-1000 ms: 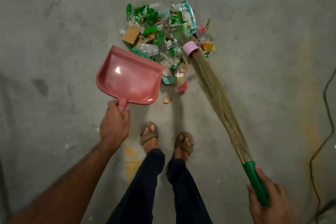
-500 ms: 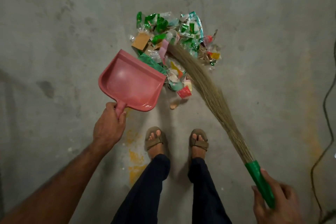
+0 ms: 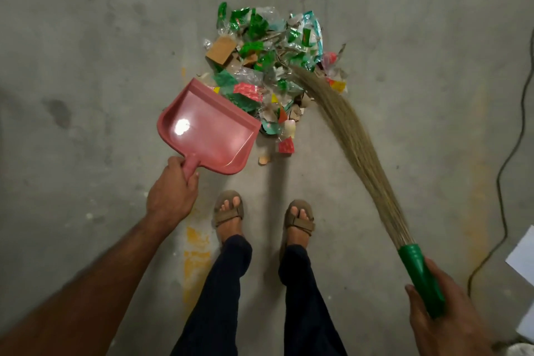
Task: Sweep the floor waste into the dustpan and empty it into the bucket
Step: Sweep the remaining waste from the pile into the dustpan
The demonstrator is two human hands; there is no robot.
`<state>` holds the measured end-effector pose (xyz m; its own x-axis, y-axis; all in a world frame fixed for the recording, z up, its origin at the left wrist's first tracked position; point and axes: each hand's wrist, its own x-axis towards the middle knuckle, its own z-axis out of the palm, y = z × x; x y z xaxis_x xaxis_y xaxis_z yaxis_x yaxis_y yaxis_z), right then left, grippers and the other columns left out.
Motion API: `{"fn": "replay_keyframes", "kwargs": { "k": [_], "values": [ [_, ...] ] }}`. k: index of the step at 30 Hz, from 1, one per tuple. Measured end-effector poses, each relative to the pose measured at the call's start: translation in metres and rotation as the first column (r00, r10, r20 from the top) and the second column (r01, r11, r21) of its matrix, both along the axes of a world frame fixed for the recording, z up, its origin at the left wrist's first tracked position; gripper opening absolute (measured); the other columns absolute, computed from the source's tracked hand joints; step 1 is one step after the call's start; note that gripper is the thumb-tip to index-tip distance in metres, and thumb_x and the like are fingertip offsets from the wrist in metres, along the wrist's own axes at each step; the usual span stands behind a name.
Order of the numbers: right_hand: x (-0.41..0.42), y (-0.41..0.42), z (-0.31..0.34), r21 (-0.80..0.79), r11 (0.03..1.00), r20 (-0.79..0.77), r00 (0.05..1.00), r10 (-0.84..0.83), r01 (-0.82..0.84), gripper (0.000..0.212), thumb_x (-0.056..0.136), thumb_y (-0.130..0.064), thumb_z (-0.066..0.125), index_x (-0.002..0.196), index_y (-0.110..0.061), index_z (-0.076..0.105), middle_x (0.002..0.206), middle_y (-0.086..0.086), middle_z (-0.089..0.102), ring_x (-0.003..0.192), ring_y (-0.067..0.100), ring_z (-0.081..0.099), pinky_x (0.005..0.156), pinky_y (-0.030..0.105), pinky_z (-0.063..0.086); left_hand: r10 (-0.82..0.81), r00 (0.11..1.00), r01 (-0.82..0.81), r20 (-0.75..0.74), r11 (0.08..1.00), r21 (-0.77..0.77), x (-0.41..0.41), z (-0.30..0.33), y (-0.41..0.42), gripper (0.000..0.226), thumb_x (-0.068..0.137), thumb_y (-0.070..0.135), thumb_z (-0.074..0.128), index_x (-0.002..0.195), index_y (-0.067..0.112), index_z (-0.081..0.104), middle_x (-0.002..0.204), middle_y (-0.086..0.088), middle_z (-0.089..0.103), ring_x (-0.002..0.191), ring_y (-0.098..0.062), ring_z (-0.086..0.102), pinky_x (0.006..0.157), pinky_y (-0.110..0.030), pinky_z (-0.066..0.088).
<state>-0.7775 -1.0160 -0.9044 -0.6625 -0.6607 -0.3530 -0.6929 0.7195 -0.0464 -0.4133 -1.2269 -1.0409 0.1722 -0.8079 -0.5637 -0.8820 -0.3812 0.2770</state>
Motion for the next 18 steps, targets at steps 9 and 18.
{"fn": "replay_keyframes", "kwargs": {
  "k": [9, 18],
  "values": [
    [-0.021, 0.034, -0.015, 0.261, 0.943, 0.192, 0.946, -0.26, 0.206, 0.063, 0.069, -0.016, 0.089, 0.127, -0.01, 0.065, 0.077, 0.008, 0.065, 0.055, 0.025, 0.059, 0.058, 0.031, 0.049, 0.005, 1.0, -0.005, 0.025, 1.0, -0.004, -0.012, 0.003, 0.015, 0.035, 0.098, 0.03, 0.057, 0.122, 0.005, 0.049, 0.11, -0.017, 0.064, 0.096, -0.039, 0.064, 0.071, -0.039, 0.042],
    [-0.002, 0.013, -0.043, 0.283, 0.955, 0.414, 0.887, -0.203, 0.086, 0.051, 0.082, -0.028, 0.078, 0.128, -0.04, 0.058, 0.089, -0.004, 0.07, 0.08, 0.021, 0.065, 0.071, 0.029, 0.045, 0.008, 0.999, -0.009, 0.034, 0.999, 0.042, -0.029, -0.003, 0.019, 0.034, 0.099, 0.029, 0.056, 0.123, 0.007, 0.049, 0.108, -0.014, 0.063, 0.098, -0.036, 0.063, 0.073, -0.037, 0.04]
  ]
}}
